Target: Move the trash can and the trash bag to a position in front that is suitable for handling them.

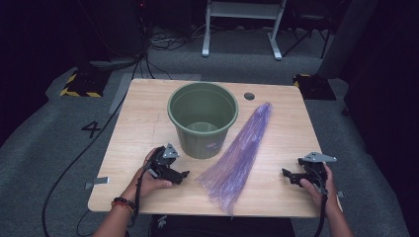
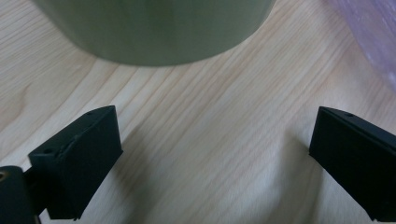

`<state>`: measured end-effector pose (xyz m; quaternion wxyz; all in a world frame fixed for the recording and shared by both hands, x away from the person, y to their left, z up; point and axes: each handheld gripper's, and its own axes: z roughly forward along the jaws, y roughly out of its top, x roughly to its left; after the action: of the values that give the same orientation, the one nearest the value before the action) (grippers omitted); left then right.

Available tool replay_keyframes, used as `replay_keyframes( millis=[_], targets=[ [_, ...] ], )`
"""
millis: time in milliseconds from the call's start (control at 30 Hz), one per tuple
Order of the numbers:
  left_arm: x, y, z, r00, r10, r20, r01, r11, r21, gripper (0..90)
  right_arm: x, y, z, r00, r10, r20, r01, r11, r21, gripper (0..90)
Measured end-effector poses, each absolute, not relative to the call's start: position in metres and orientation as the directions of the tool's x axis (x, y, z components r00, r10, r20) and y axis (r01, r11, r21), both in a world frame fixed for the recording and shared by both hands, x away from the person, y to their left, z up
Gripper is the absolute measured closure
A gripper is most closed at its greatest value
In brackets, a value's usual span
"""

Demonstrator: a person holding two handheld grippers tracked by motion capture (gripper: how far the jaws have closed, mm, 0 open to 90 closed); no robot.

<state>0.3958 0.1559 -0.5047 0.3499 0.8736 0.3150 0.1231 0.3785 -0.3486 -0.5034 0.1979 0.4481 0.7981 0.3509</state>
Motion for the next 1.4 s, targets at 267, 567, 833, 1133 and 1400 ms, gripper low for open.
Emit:
replay_keyframes(
  millis=[267,567,833,1133,1400],
  targets=[
    [0.404,0.142,-0.505,0.793,0.609,-0.007,0.447,-0.575,0.686,0.9,0.379,-0.349,-0.503,-0.52,0.854,-0.001,0.576,0.352,0.737,14.4],
    [0.412,0.132,-0.505,0.808,0.589,-0.011,0.436,-0.585,0.684,0.1,0.379,-0.349,-0.503,-0.52,0.854,-0.001,0.576,0.352,0.738,14.4],
    [0.416,0.122,-0.504,0.82,0.572,-0.01,0.424,-0.596,0.682,0.1,0.379,-0.349,-0.503,-0.521,0.854,-0.002,0.575,0.353,0.738,14.4],
    [0.42,0.116,-0.504,0.829,0.559,-0.012,0.415,-0.6,0.684,0.1,0.379,-0.349,-0.503,-0.522,0.853,-0.003,0.574,0.354,0.738,14.4],
    [0.424,0.11,-0.504,0.832,0.555,-0.01,0.41,-0.604,0.684,0.1,0.379,-0.349,-0.503,-0.523,0.852,-0.002,0.574,0.354,0.738,14.4]
  ],
)
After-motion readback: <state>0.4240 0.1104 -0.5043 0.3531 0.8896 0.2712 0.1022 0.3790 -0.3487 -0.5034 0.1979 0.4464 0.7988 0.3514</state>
